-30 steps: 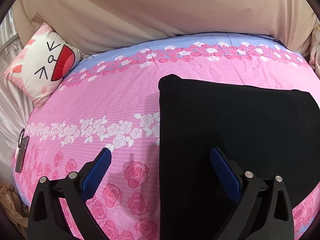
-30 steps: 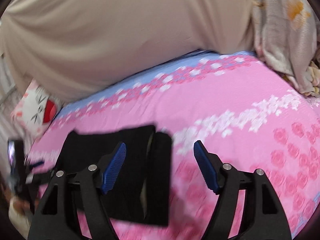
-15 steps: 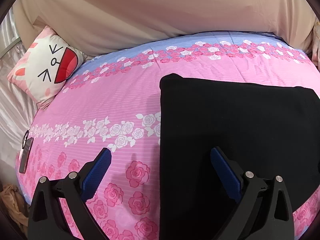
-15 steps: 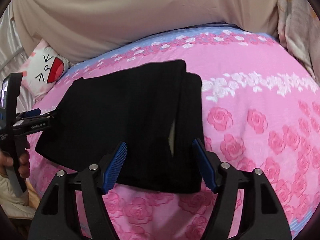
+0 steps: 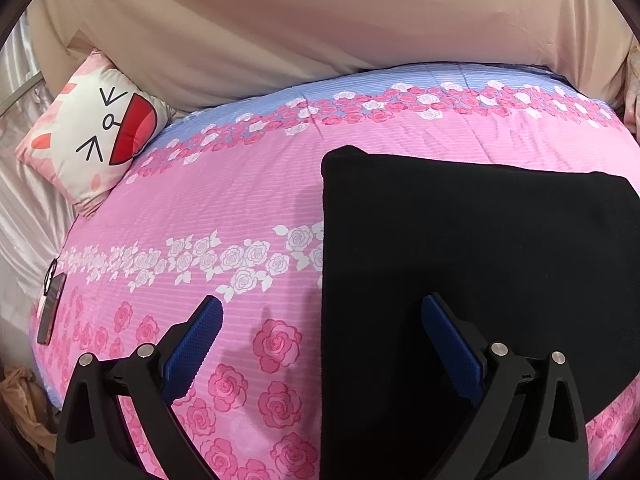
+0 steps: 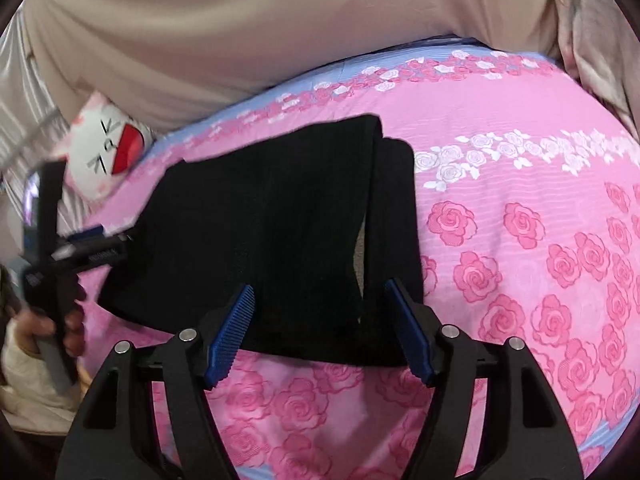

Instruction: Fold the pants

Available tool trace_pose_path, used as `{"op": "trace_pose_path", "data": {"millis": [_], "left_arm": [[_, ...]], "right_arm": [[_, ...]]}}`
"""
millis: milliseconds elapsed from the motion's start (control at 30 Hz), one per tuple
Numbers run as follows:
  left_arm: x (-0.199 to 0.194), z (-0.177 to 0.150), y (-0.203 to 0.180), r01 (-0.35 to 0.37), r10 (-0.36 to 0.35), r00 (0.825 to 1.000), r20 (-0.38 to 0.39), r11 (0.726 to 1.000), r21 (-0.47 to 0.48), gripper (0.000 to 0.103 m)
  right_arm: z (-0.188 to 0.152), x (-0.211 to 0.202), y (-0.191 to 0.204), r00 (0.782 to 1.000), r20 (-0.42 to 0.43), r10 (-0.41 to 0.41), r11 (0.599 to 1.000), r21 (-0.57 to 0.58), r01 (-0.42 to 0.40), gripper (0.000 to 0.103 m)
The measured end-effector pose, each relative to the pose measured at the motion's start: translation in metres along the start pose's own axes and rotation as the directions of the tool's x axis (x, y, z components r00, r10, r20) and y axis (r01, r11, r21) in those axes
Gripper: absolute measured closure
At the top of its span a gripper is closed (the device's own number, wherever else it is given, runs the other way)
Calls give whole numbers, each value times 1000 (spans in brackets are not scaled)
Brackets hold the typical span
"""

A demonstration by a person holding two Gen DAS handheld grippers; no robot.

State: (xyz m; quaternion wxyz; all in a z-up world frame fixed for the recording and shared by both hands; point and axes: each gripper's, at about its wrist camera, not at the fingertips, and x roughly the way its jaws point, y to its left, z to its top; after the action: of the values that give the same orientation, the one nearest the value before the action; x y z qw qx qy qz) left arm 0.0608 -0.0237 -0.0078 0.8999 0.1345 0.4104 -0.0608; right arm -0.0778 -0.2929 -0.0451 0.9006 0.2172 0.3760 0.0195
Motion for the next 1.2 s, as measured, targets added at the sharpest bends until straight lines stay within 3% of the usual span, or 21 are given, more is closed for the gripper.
{"op": "trace_pose_path", "data": {"millis": [67,200,267,333,533,633,800,967,1200], "left_arm": [[-6,-1,3,34,-34,999,3,999,-20,5],[-25,-12,15,173,-174,985,-5,983,-54,5],[-31,-20,16,246,-249,968,-28,967,-62,5],[-35,-28,11,268,-271,962,-43,962,-55,5],[-17,-48,-9,260,-258,956,-142,965,-1,5],[-11,-51,-7,267,-268,952,-151,963,-27,5],[-8,-52,-3,274,-276,949,-154,961,-34,5],[-8,-54,0,245,-243,962,-123,969,4,5],[-8,-52,0,241,-238,963,-123,971,4,5]], "right_arm": [[1,-10,-8,1000,11,-10,1000,25,10,37],[-7,-33,-30,996,34,-88,994,66,85,37],[-16,-38,-35,988,31,-150,988,31,149,37],[-23,-37,-34,976,29,-218,975,-34,219,37],[-39,-20,-14,966,42,-255,950,-178,258,39],[-35,-2,-6,935,64,-349,906,-231,354,41],[-15,0,-15,940,84,-330,924,-172,340,51],[-19,5,-43,945,64,-319,946,-42,322,48],[-12,9,-15,931,78,-357,924,-115,364,48]]}}
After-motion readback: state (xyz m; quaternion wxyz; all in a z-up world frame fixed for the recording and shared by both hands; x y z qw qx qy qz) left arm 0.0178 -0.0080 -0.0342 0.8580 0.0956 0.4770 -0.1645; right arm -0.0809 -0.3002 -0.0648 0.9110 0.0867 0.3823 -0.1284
